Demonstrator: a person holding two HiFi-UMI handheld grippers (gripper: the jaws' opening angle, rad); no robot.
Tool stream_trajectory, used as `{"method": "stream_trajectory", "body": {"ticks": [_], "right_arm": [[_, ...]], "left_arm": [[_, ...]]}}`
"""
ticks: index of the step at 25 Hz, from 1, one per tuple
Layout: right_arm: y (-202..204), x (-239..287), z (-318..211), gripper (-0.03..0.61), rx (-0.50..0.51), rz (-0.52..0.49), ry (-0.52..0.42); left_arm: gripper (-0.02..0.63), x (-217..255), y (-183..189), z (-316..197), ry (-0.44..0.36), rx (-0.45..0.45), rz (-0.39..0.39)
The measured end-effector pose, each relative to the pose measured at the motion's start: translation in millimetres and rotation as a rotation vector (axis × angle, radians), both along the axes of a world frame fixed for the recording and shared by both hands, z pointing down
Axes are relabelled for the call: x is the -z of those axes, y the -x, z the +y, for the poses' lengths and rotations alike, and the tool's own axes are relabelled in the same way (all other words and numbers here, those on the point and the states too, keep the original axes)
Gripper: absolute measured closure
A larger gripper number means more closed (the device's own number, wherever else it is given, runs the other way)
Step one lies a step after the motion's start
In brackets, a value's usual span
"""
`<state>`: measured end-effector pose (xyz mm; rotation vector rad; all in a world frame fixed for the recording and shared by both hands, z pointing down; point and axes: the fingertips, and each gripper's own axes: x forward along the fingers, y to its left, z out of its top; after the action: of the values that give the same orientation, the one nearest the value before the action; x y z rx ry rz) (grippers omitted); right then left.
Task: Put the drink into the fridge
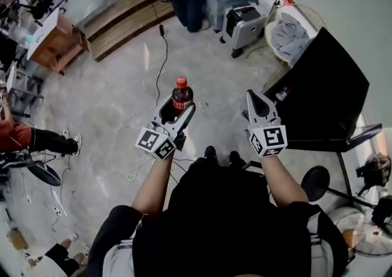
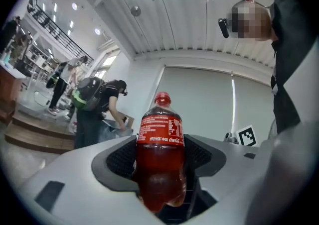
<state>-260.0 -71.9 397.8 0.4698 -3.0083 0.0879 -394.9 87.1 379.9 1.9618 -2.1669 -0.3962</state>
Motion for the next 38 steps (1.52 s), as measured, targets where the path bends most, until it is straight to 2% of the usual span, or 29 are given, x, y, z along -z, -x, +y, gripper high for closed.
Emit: {"method": "stream_trajectory", "body": {"ticks": [3, 7, 15, 18, 21, 26, 34, 38], "right_arm": [[-40, -8, -33, 0.557, -0.125, 0.005, -0.001], [-123, -25, -69, 0.557, -0.315, 0.016, 0.008], [-240, -44, -105, 0.557, -0.535, 0.025, 0.034], [-271, -58, -111, 0.557, -0.589, 0.027, 0.059], [-297, -77, -125, 0.557, -0.626, 0.026, 0.087], [-324, -117, -152, 0.557, -0.662, 0.056, 0.111], [-330, -181, -188, 0.557, -0.688, 0.081, 0.149], [-332, -207, -212, 0.557, -0.705, 0.077, 0.165]], "left_arm": [[0.304, -9, -25, -51, -0.02, -0.143, -0.015], [0.304, -20, -90, -121, -0.016, -0.334, 0.001], [0.304, -41, -213, -212, -0.014, -0.571, 0.012], [0.304, -61, -262, -237, 0.007, -0.645, -0.024], [0.304, -92, -305, -261, 0.024, -0.672, -0.059], [0.304, -144, -347, -292, 0.053, -0.65, -0.042], [0.304, -221, -361, -341, 0.097, -0.598, -0.077], [0.304, -257, -360, -369, 0.13, -0.577, -0.137]]}}
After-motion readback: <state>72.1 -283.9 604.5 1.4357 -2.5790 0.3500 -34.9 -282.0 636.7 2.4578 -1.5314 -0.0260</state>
